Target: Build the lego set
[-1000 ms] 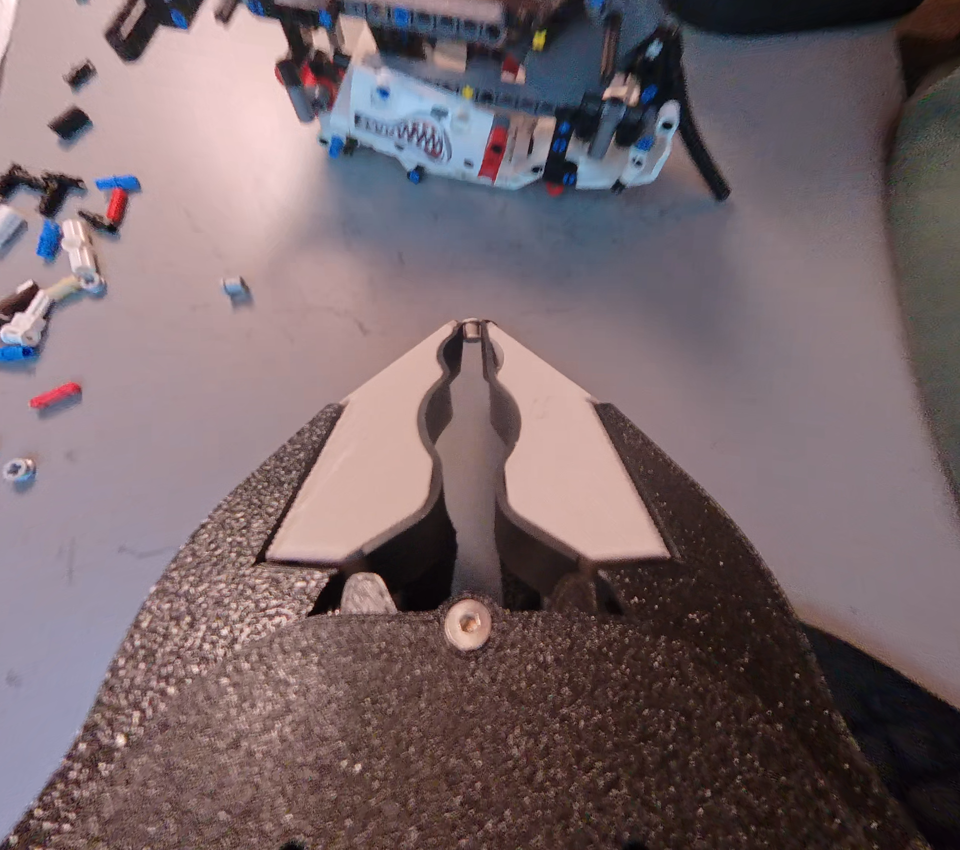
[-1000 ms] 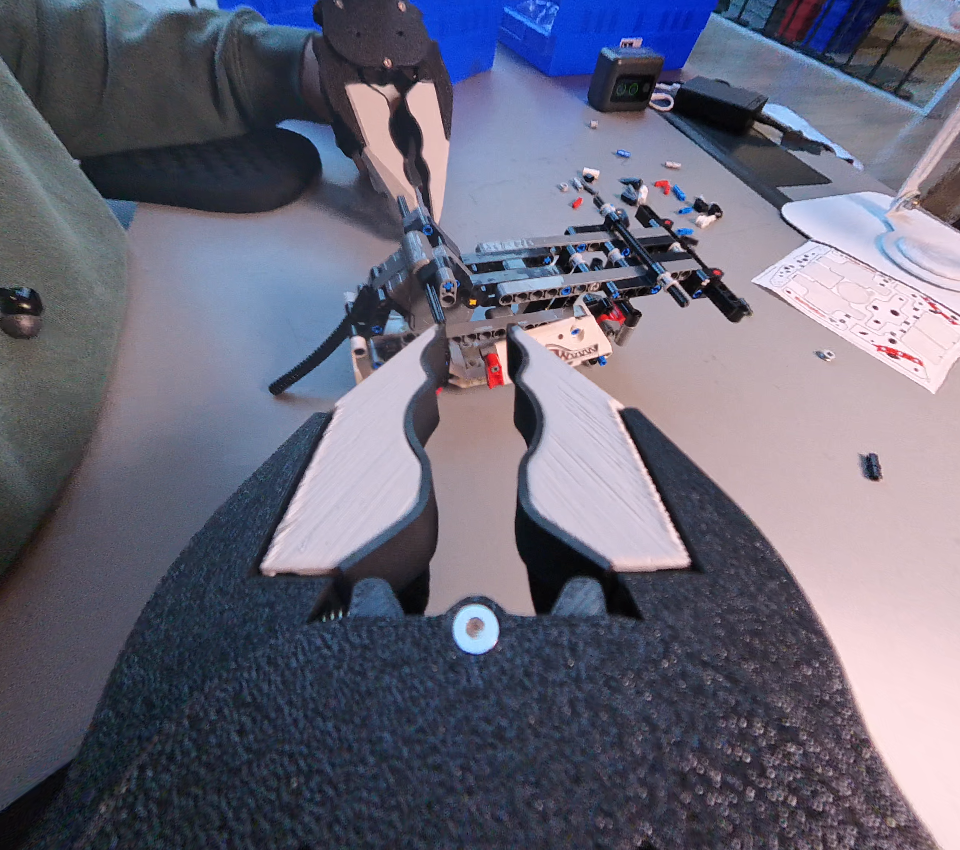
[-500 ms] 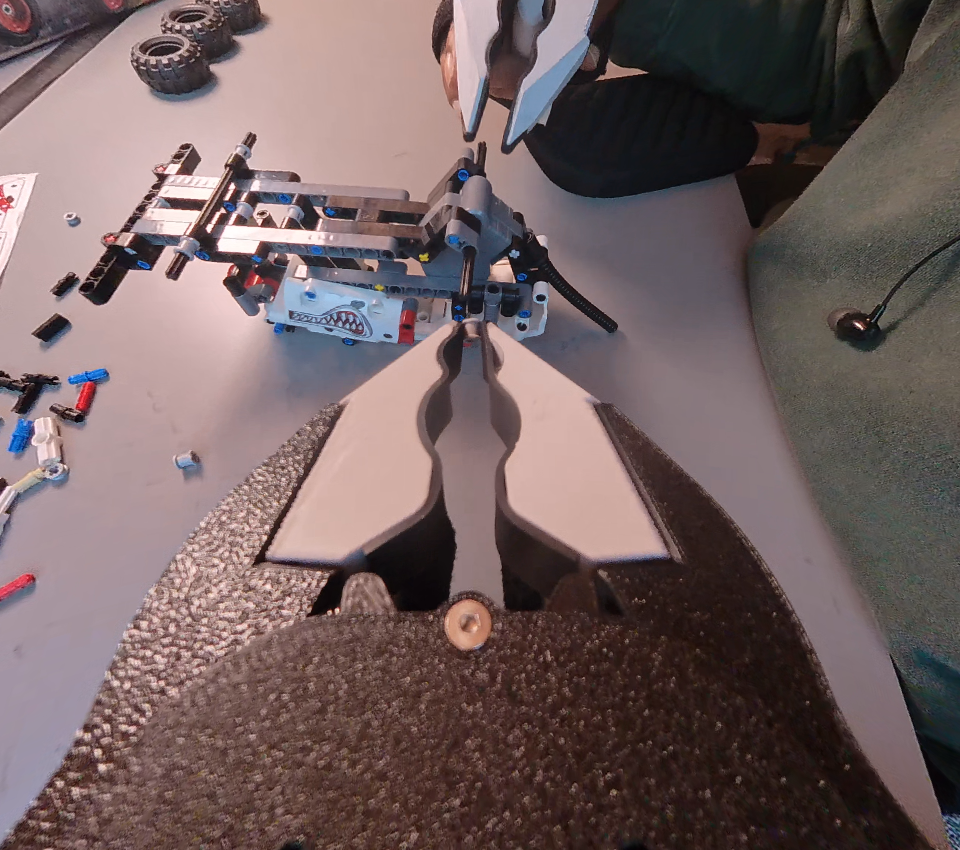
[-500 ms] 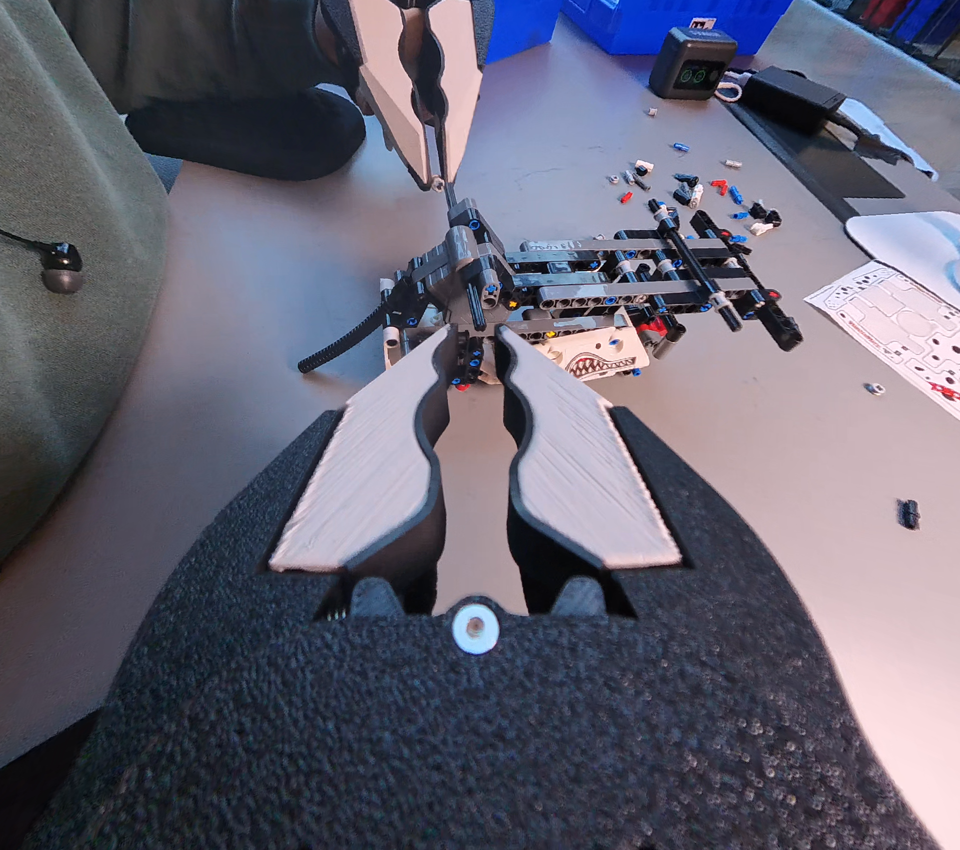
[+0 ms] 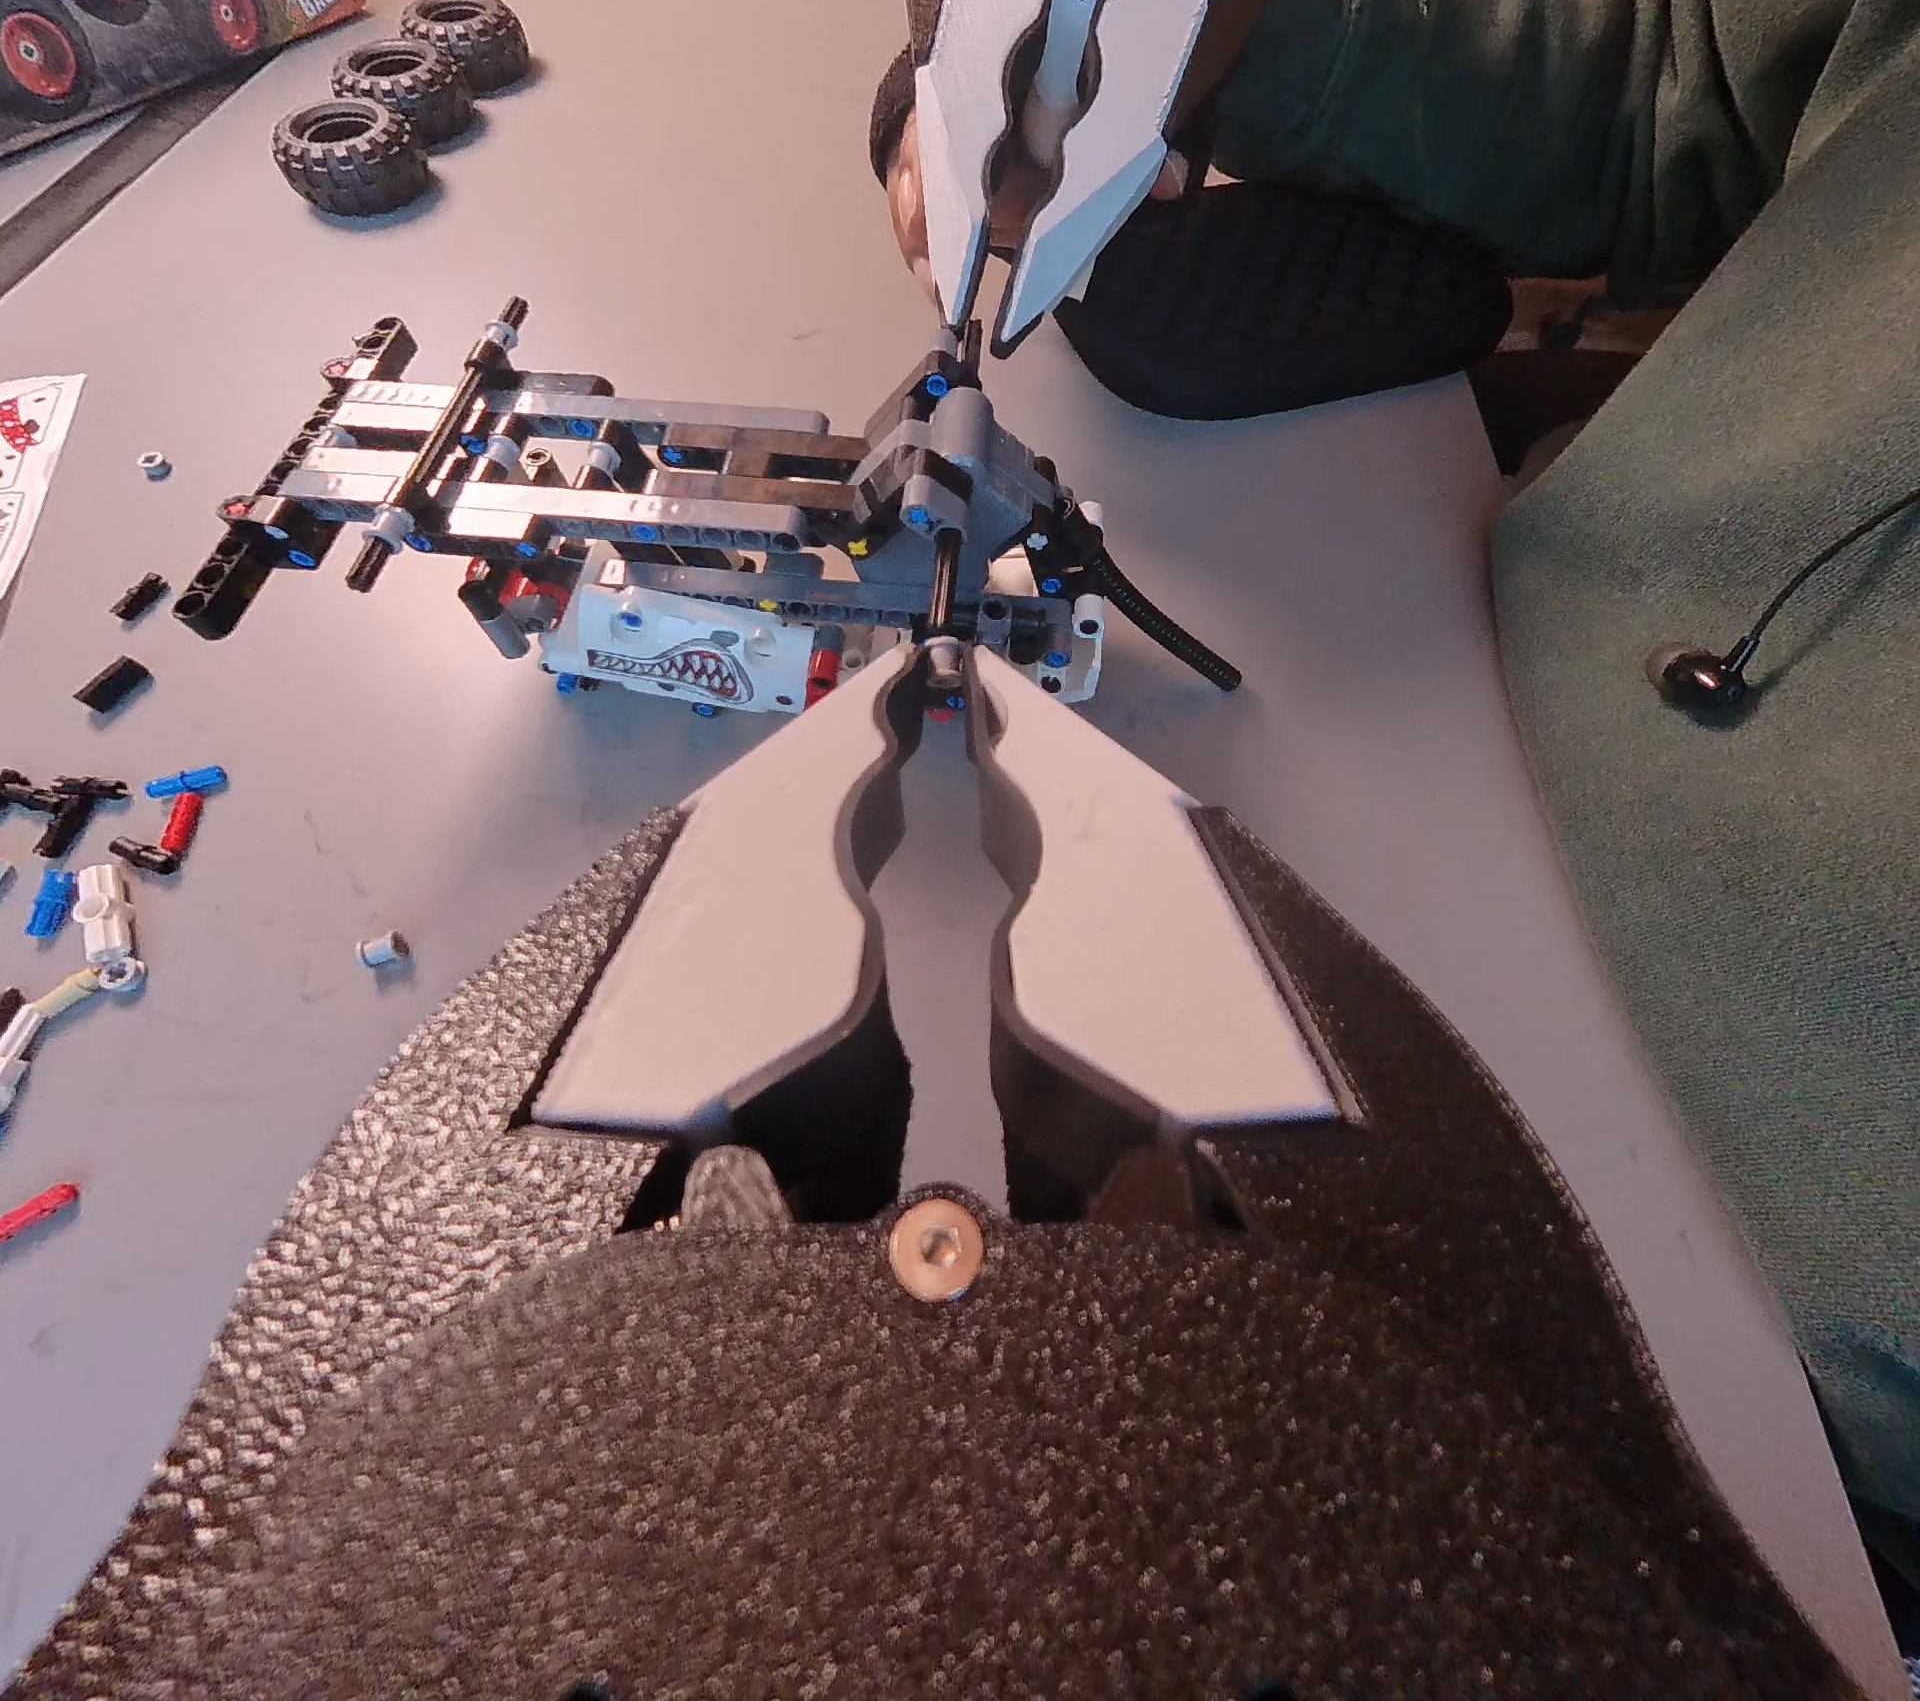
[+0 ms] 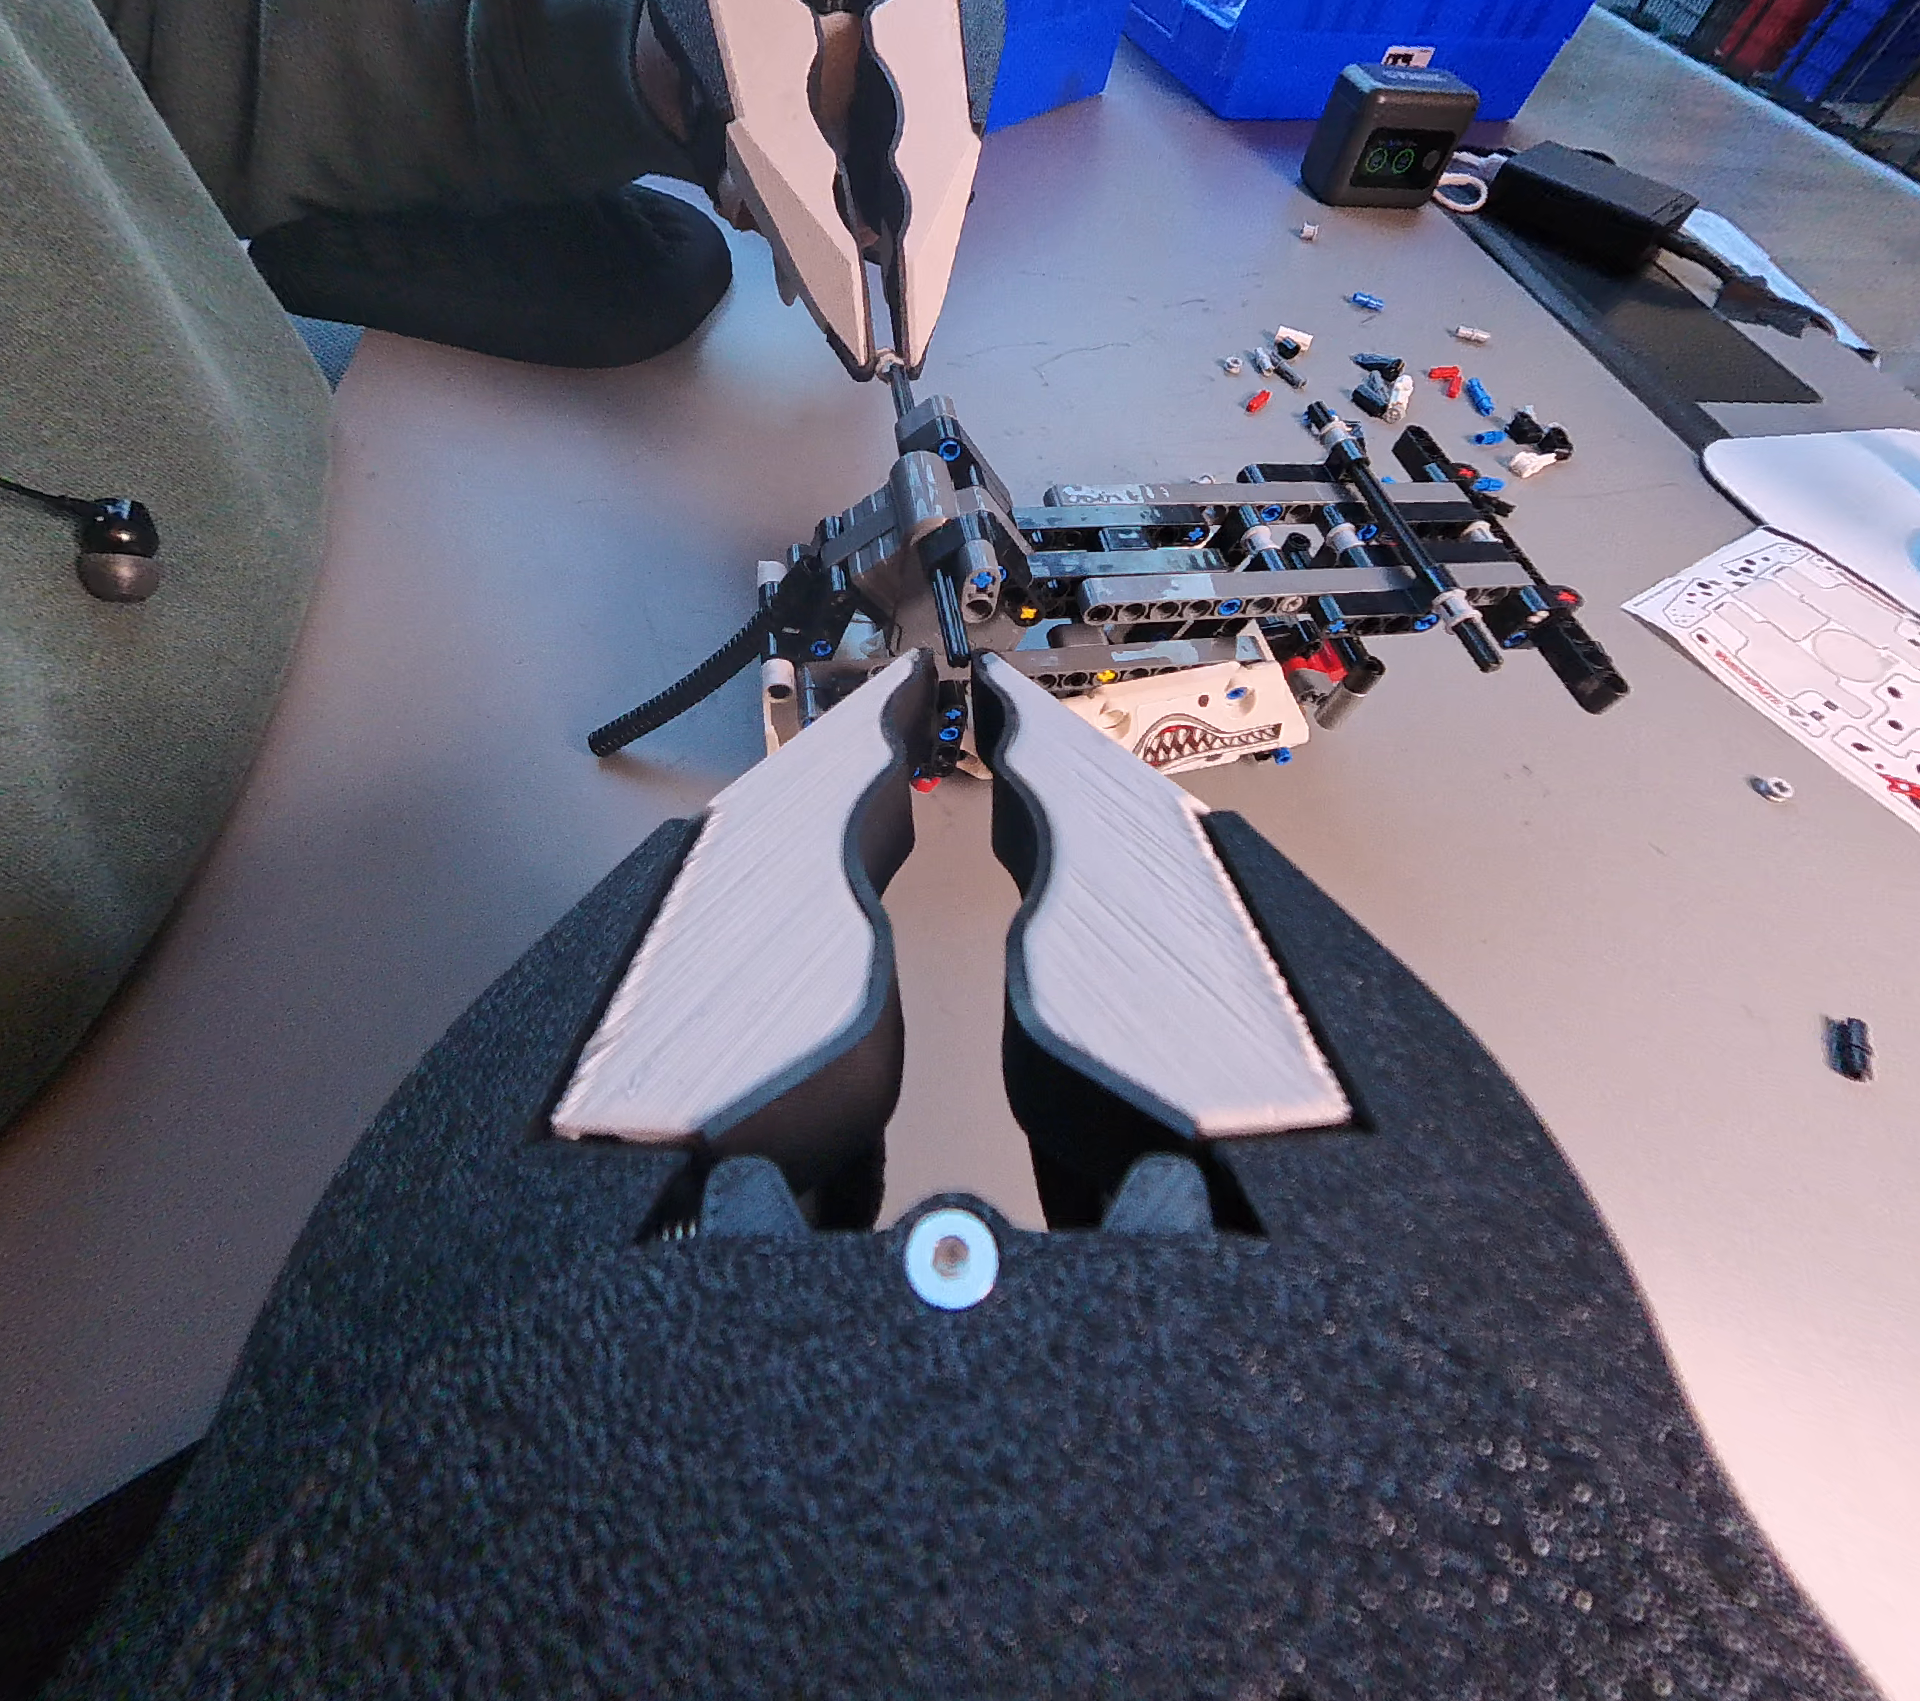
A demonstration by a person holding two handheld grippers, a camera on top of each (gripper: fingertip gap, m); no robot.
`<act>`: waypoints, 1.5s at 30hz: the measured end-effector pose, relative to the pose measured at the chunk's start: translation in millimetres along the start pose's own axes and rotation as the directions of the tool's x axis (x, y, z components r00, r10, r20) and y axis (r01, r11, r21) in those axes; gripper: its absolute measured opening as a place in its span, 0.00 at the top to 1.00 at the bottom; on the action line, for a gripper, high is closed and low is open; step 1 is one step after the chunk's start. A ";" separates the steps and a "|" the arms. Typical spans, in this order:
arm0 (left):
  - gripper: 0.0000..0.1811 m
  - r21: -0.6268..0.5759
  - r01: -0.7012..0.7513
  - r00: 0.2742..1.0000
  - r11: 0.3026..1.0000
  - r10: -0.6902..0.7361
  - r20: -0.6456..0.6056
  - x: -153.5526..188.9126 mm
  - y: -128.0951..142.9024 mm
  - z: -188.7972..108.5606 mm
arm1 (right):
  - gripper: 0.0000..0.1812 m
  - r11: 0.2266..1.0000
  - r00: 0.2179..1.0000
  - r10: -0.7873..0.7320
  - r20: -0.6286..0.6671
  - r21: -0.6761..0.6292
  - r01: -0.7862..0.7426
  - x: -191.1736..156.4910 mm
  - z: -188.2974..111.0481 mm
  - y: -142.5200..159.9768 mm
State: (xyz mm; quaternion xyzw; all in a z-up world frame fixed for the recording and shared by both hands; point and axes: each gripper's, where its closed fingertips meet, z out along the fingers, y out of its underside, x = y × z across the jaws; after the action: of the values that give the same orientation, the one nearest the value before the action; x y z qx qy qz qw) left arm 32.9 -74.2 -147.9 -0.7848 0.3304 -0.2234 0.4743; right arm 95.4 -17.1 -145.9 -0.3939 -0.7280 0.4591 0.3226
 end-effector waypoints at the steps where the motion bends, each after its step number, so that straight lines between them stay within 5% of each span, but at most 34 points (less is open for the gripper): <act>1: 0.97 -0.003 -0.001 1.000 1.000 0.001 -0.001 -0.3 0.0 -0.1 | 0.97 1.000 1.000 0.000 0.000 0.000 0.000 0.1 -0.1 0.0; 19: 0.97 -0.083 -0.060 0.998 0.995 0.058 -0.017 -2.7 -0.6 2.3 | 0.98 1.000 1.000 0.001 0.009 0.006 -0.001 -0.1 0.3 1.3; 34: 0.97 -0.287 -0.224 0.973 0.932 0.230 -0.014 -1.4 -2.4 -0.3 | 0.99 0.999 0.999 -0.028 0.017 -0.030 0.029 -2.2 1.4 0.5; 45: 0.97 -0.148 -0.145 0.989 0.978 0.143 -0.022 0.7 -10.4 -4.0 | 0.99 1.000 0.999 -0.018 0.051 -0.008 0.019 -9.8 5.1 -1.1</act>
State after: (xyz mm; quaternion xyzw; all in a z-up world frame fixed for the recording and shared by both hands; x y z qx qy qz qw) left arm 34.0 -73.7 -136.8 -0.7909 0.4048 -0.1676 0.4273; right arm 95.6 -28.1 -147.9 -0.3768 -0.7413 0.4630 0.3068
